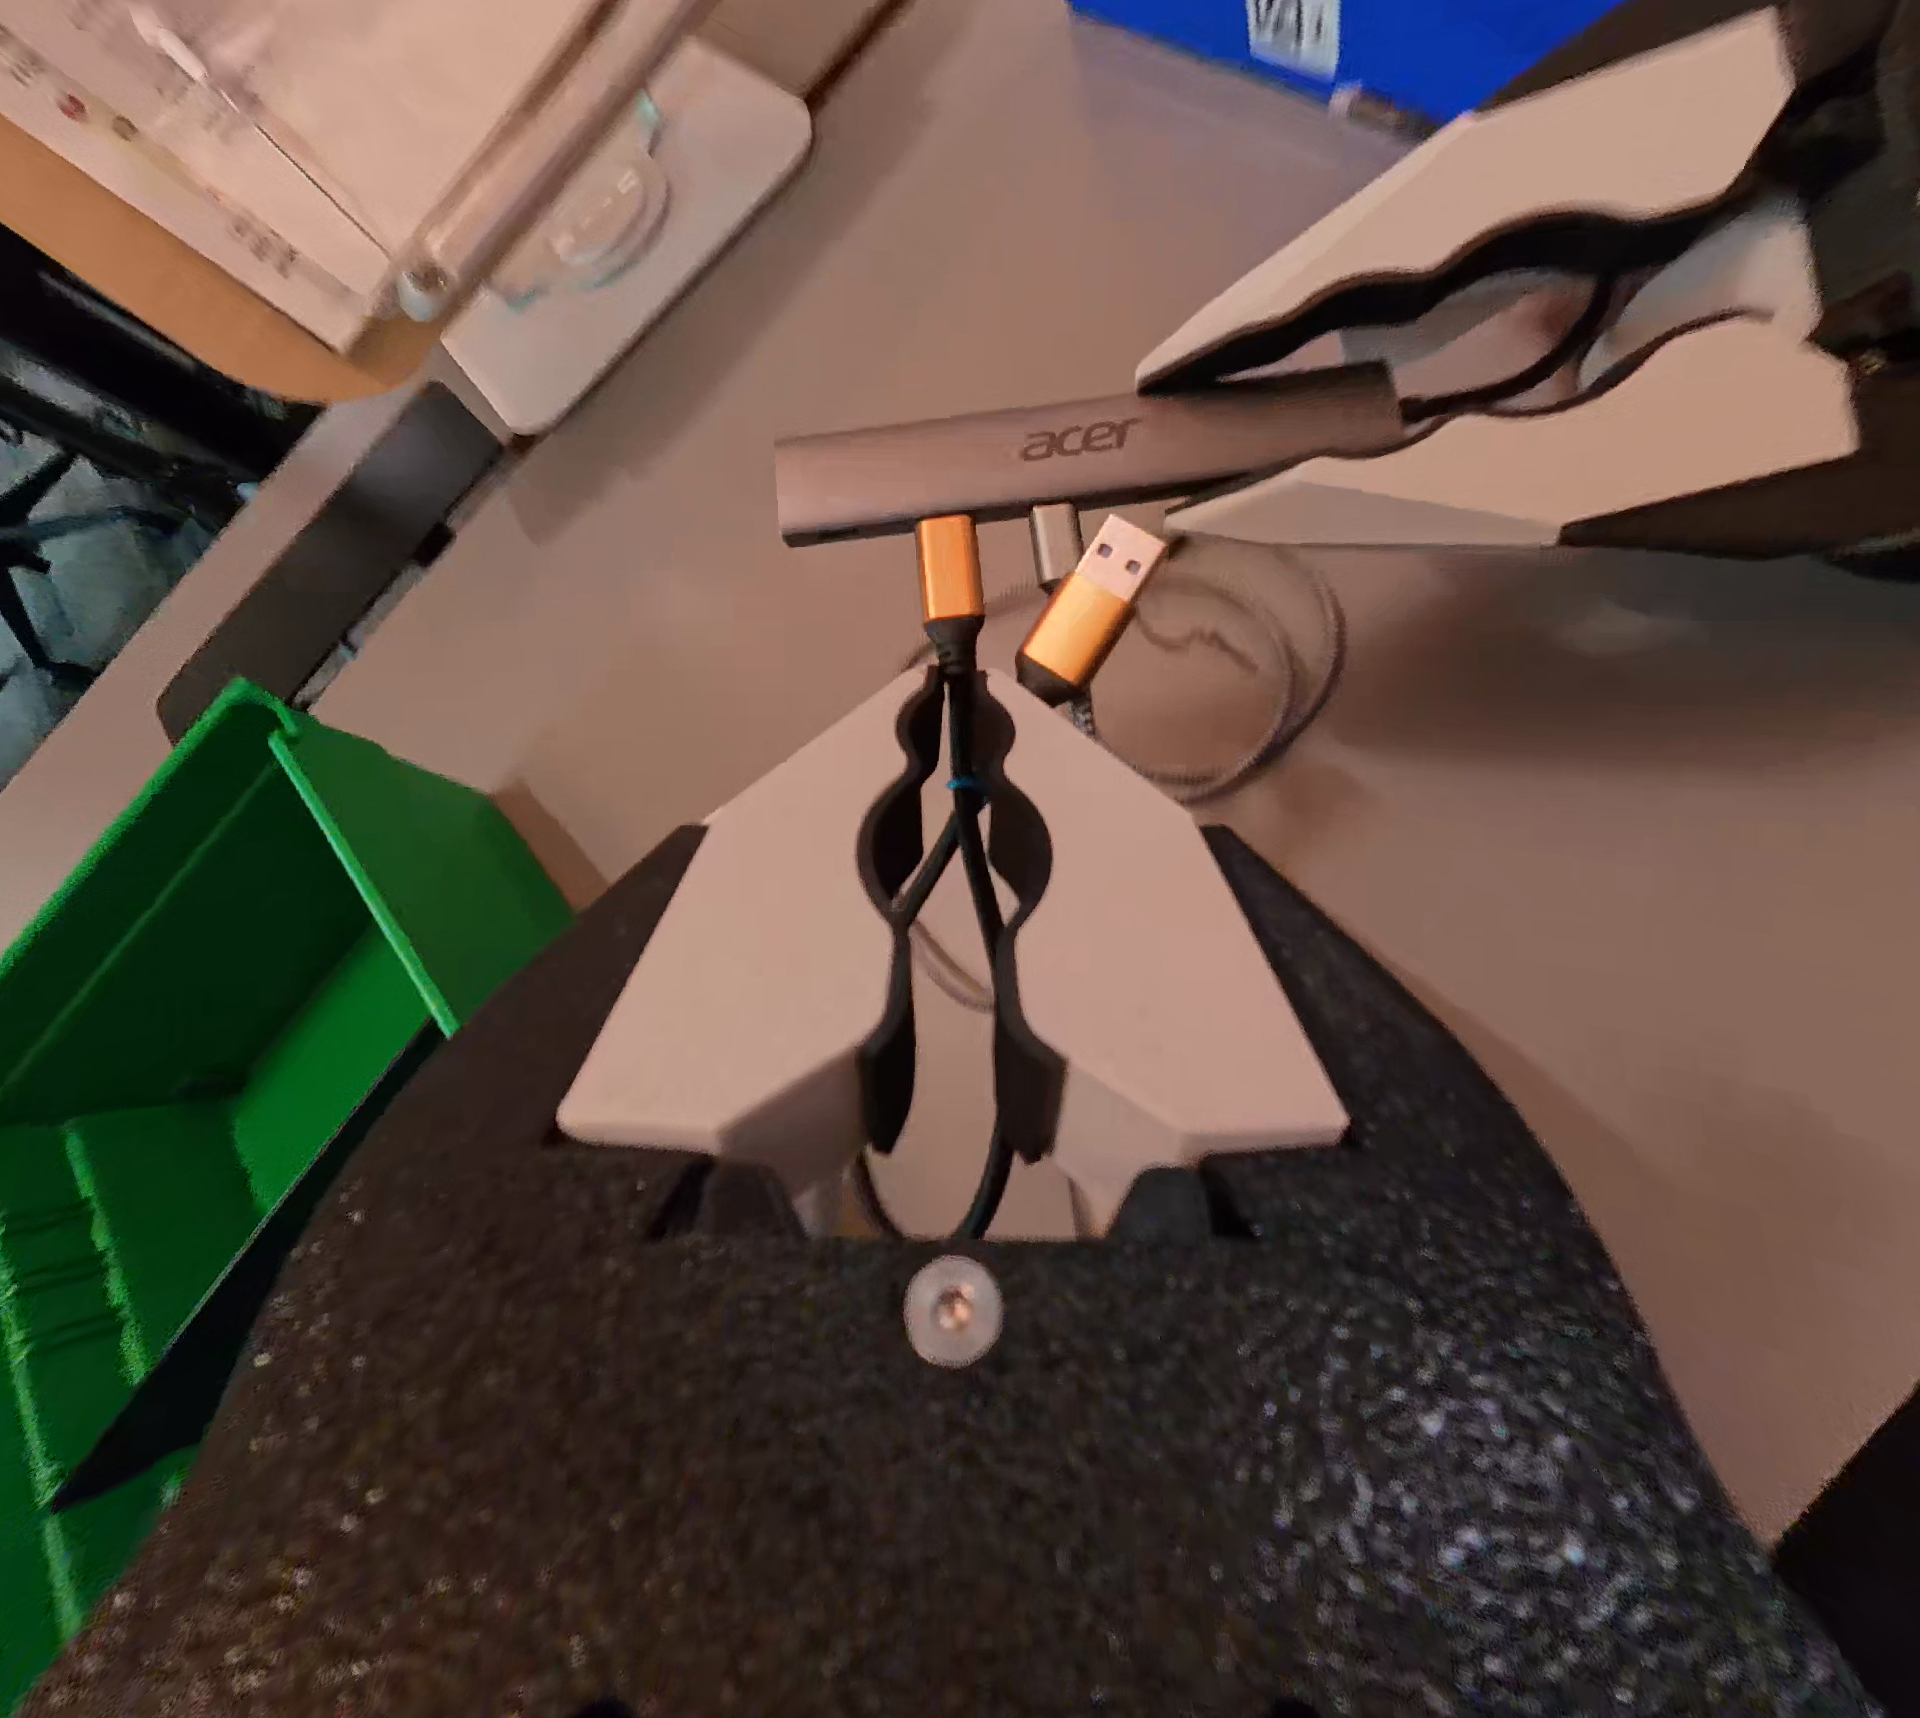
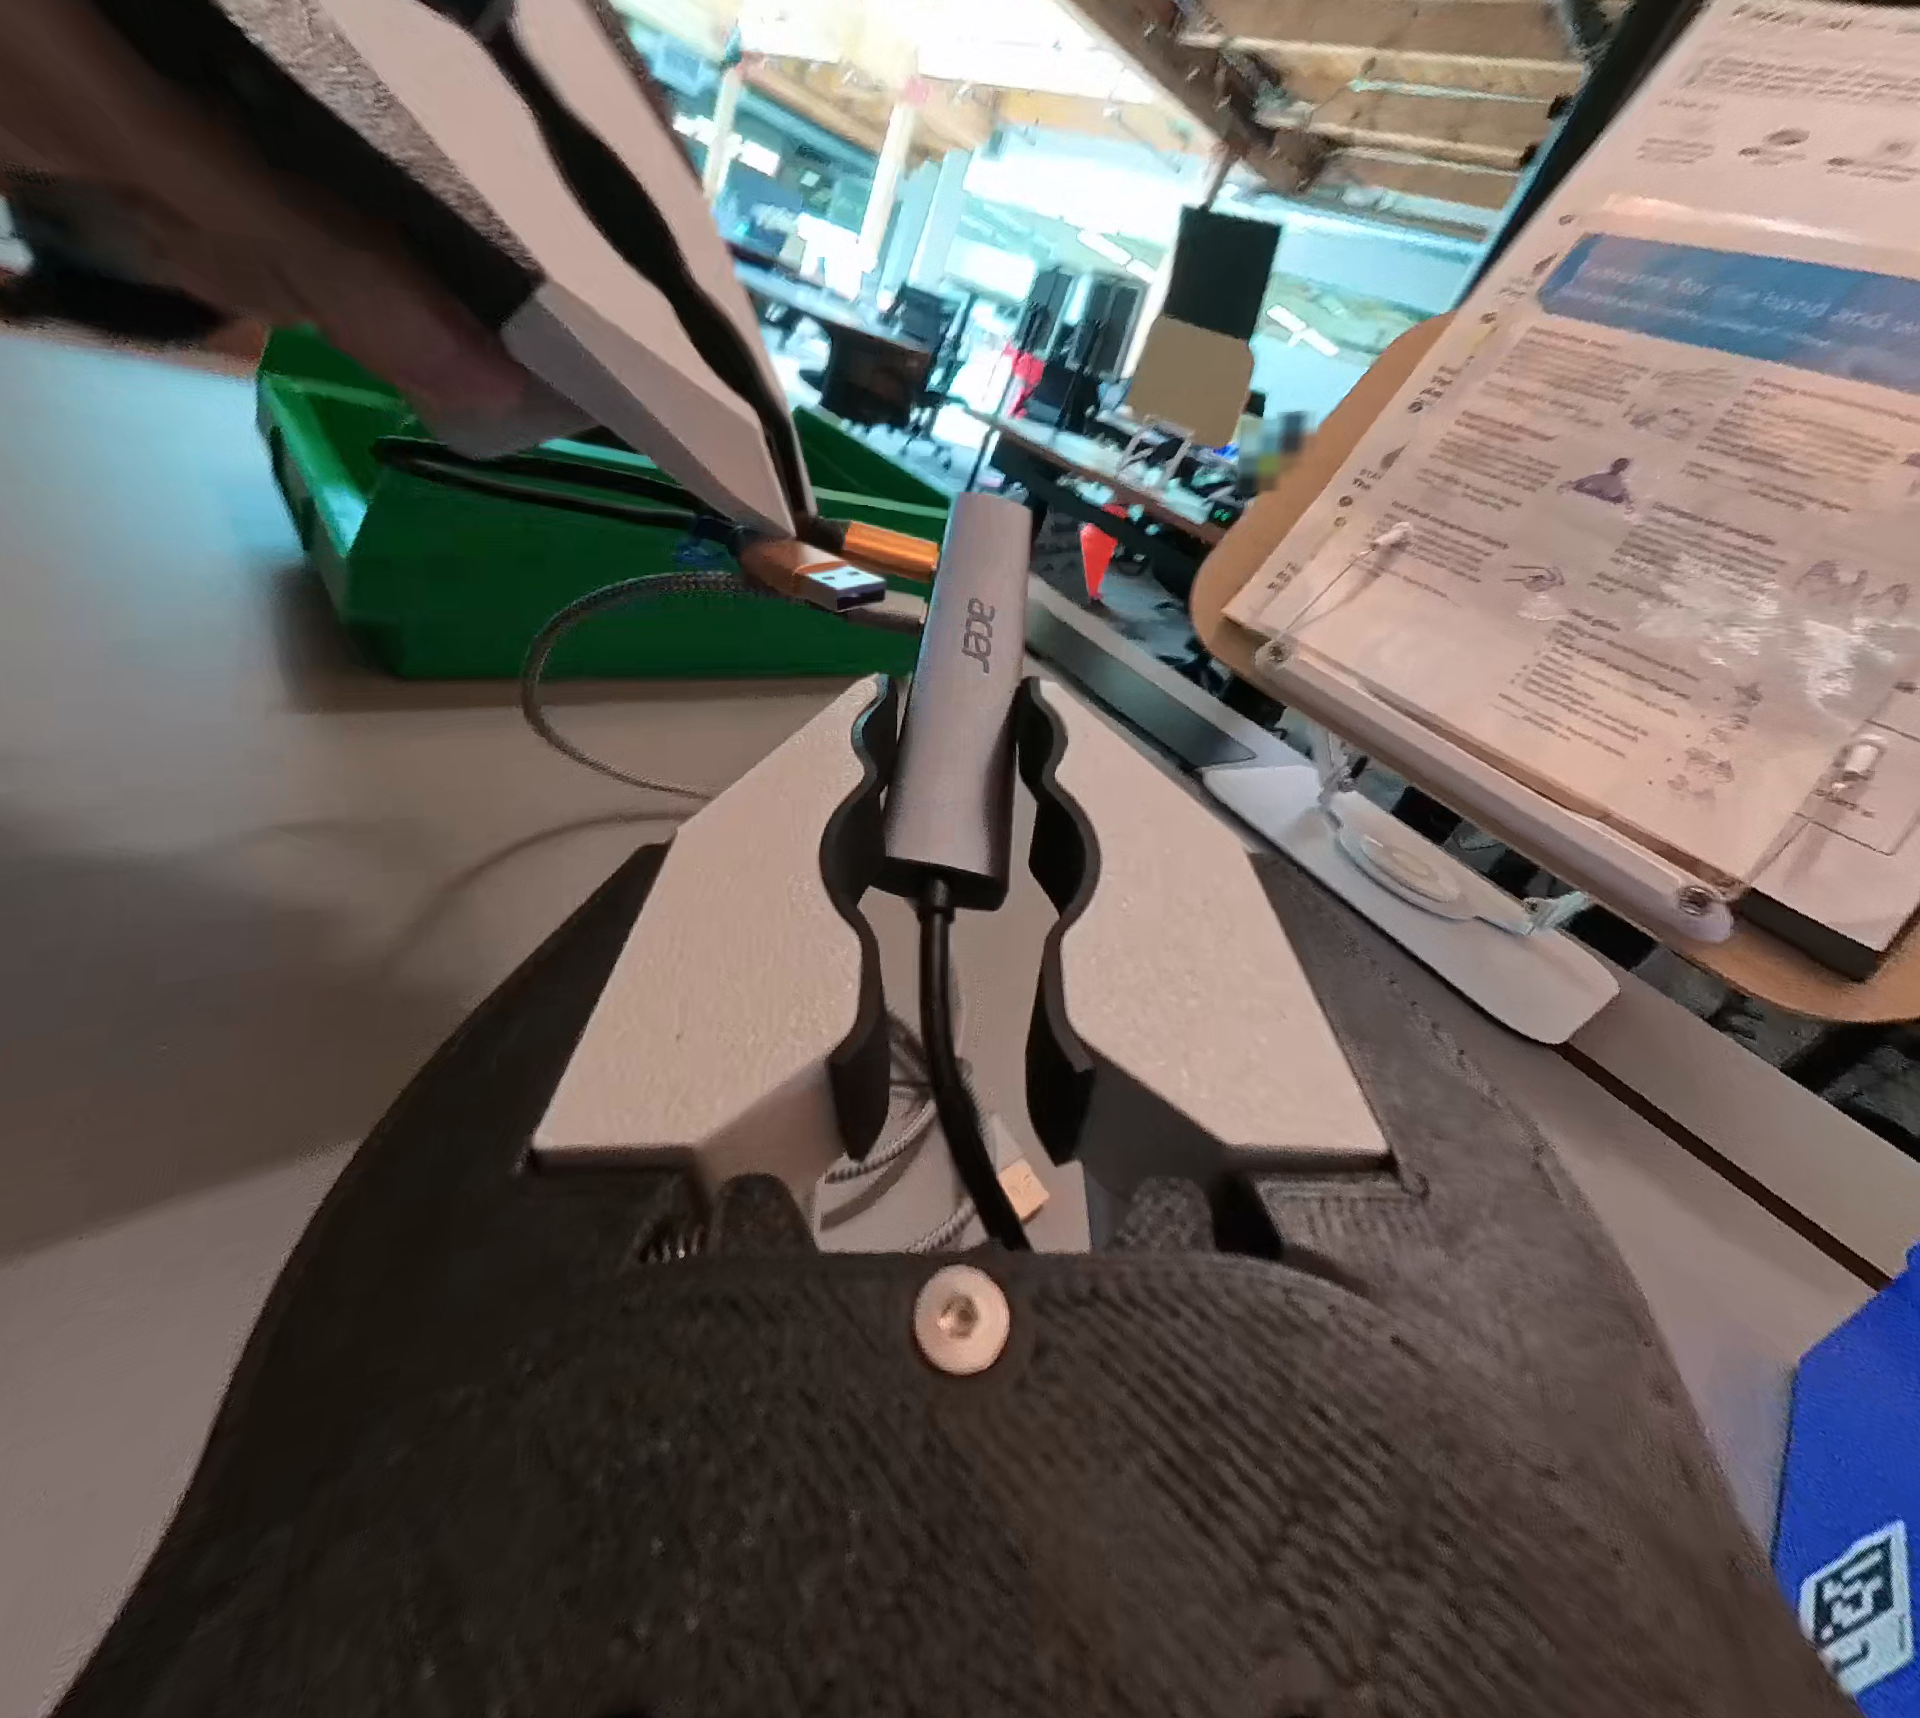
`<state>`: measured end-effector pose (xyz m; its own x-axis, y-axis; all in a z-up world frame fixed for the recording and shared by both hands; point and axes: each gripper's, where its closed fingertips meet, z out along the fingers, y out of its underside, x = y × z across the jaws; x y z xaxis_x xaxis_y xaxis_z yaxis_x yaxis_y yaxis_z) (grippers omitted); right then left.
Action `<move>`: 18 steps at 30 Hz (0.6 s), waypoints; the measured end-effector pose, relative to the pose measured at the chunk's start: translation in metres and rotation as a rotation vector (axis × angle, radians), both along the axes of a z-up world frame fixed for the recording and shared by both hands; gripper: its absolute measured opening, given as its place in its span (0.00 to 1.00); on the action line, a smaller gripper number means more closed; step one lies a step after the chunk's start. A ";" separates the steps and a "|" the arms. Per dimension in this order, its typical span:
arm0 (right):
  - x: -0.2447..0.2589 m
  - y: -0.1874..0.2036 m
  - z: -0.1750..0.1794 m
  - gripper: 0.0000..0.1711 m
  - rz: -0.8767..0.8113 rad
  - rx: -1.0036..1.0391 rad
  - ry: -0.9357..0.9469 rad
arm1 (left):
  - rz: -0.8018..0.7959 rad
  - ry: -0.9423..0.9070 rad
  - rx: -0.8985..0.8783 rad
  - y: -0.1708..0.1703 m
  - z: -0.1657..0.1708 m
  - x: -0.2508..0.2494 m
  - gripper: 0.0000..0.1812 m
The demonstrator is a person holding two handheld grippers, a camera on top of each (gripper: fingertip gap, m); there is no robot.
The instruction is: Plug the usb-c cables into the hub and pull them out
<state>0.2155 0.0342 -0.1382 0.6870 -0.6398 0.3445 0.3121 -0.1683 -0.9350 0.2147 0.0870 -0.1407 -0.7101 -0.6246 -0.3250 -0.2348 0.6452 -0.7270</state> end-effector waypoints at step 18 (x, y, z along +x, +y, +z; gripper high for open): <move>-0.049 -0.073 0.177 0.12 -0.107 0.201 -0.238 | 0.260 -0.229 -0.476 0.098 0.006 -0.009 0.23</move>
